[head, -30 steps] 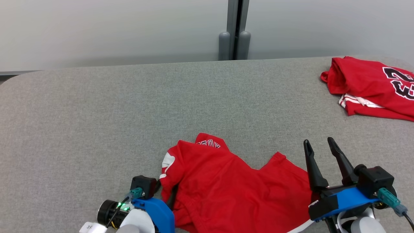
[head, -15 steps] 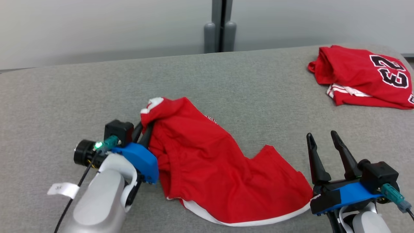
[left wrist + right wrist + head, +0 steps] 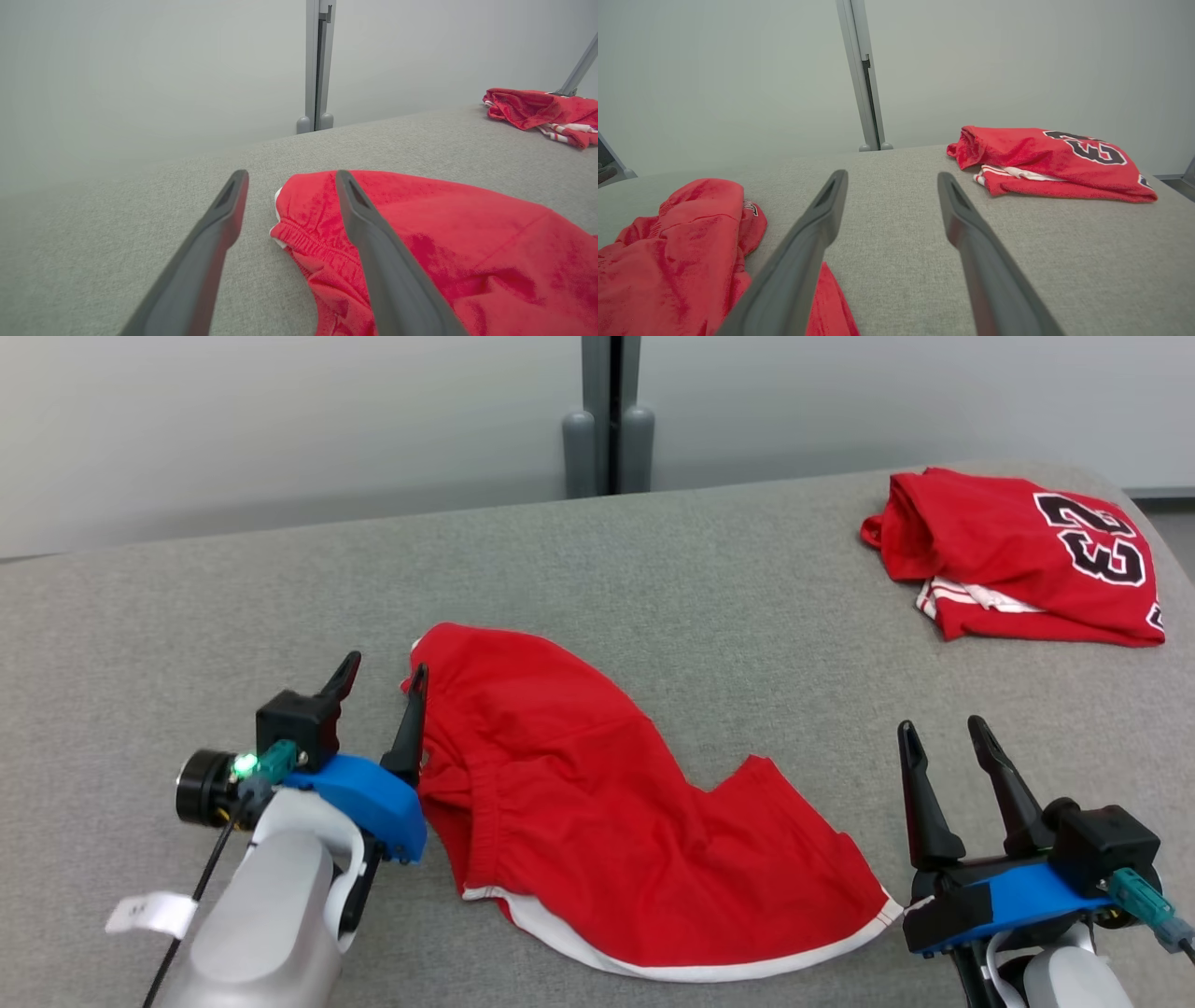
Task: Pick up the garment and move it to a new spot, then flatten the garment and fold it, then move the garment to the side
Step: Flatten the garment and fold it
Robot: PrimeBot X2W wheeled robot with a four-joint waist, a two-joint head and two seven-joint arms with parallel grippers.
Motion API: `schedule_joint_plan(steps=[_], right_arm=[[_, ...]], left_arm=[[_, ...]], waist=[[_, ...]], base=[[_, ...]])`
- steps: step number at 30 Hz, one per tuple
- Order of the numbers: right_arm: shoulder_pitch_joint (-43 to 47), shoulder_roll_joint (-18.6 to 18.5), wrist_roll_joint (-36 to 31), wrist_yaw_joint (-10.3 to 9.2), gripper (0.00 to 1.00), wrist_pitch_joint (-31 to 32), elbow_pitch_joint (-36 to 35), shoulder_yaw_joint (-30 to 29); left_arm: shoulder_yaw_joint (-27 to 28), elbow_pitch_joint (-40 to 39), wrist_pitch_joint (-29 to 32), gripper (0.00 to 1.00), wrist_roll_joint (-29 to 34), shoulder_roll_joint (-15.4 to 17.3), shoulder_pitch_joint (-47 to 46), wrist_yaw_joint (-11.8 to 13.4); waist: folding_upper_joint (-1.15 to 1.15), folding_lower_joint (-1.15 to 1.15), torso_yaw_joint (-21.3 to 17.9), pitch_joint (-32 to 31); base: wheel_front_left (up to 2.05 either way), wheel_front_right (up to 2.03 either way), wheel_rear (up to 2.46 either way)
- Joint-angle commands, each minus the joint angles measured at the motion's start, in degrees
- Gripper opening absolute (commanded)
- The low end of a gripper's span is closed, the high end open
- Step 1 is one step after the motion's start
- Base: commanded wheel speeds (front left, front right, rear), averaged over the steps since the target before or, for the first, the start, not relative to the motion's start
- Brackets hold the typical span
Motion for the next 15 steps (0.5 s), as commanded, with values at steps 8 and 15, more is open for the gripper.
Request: schedule_joint_plan(steps=[8, 15], right_arm=[[1.58, -0.07, -0.38, 0.01, 1.0, 0.2, -0.64, -1.16], [3.21, -0.07, -0.72, 0.01, 1.0, 1.11, -2.03, -1.94]], left_arm=[[6.01, -16.82, -1.17, 1.0, 1.81, 0.38, 11.83, 3.53], [9.98, -29.08, -1.18, 1.0, 5.11, -0.55, 22.12, 4.75]], waist=[[0.0, 0.0, 3.18, -3.26], [0.0, 0.0, 6.21, -5.36]], base=[[0.0, 0.0, 0.0], [0.0, 0.0, 0.0]])
